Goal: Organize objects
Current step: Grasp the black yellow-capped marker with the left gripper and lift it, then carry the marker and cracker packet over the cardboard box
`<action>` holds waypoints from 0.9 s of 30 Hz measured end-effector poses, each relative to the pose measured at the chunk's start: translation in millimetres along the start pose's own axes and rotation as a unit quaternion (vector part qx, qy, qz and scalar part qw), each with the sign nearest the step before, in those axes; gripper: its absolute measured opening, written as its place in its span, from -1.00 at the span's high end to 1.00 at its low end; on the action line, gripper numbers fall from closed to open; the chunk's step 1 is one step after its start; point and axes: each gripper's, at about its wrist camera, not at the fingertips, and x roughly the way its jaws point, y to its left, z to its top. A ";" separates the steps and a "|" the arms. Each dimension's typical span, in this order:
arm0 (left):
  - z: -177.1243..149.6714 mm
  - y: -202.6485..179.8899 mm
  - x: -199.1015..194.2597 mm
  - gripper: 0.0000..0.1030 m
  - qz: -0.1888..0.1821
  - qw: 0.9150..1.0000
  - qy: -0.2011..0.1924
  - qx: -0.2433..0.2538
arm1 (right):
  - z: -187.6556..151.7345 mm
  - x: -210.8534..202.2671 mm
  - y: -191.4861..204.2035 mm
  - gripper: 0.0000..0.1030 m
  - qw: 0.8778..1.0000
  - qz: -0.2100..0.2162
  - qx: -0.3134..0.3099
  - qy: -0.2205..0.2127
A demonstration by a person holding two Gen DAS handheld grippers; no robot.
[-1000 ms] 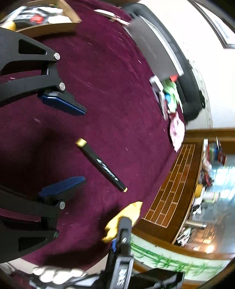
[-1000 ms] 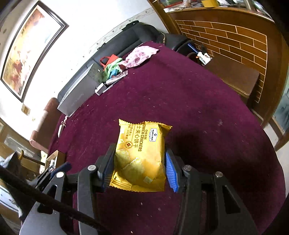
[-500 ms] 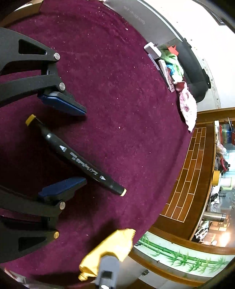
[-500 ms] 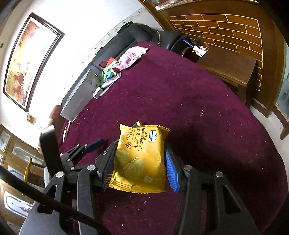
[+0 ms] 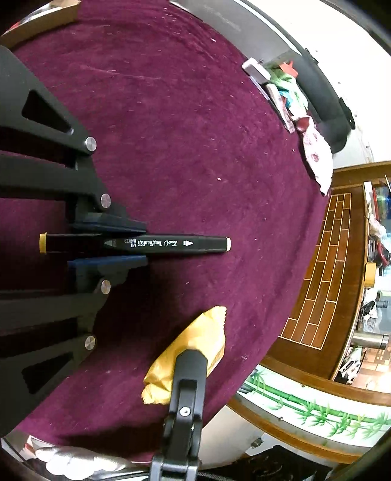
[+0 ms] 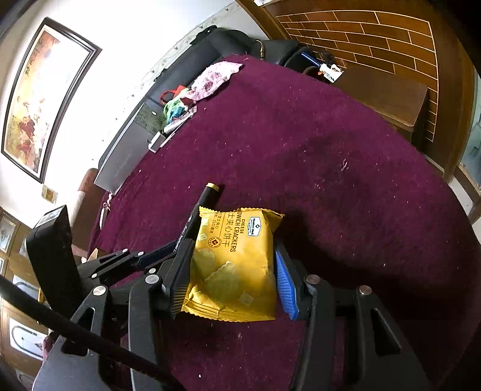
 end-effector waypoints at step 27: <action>-94.7 38.7 -127.3 0.78 0.105 0.985 -0.106 -0.086 | -37.2 -3.8 78.1 0.04 0.996 0.005 -0.081 0.022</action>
